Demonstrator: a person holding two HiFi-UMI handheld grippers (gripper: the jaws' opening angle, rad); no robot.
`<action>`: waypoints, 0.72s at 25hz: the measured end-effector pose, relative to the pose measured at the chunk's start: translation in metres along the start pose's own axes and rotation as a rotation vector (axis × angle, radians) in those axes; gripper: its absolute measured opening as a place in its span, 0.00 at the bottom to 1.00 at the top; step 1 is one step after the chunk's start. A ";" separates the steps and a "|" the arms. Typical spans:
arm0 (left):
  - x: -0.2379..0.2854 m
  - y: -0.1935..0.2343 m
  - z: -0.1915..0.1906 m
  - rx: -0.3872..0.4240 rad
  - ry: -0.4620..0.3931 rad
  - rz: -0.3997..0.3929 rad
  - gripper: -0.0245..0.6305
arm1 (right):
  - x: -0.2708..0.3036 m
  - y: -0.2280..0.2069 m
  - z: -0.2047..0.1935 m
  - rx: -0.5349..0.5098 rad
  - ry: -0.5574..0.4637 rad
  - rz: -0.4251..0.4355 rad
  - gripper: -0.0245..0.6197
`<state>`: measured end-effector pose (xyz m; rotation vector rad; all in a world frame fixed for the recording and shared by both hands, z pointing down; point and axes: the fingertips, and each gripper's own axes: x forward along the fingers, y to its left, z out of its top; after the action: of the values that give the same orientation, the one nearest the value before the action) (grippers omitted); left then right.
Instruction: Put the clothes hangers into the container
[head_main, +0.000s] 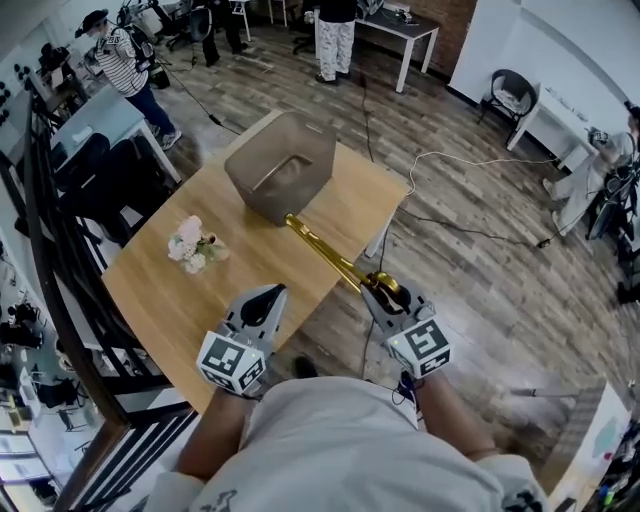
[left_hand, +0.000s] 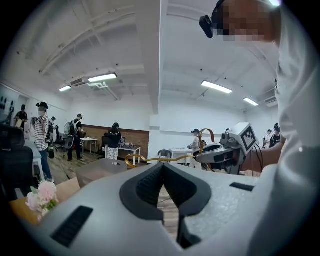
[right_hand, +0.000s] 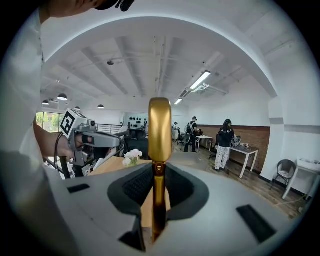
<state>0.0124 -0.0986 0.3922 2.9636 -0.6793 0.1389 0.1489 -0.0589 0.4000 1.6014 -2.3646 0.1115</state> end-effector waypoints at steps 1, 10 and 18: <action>-0.002 0.008 0.000 -0.002 -0.001 0.001 0.05 | 0.009 0.000 0.002 -0.008 0.007 -0.002 0.15; -0.023 0.071 -0.002 -0.028 -0.005 0.044 0.05 | 0.072 0.000 0.014 -0.046 0.059 -0.007 0.15; -0.033 0.094 -0.006 -0.044 0.002 0.076 0.05 | 0.104 0.000 0.013 -0.058 0.086 0.007 0.15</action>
<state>-0.0590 -0.1683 0.4016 2.8970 -0.7848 0.1308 0.1110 -0.1549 0.4156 1.5307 -2.2875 0.1105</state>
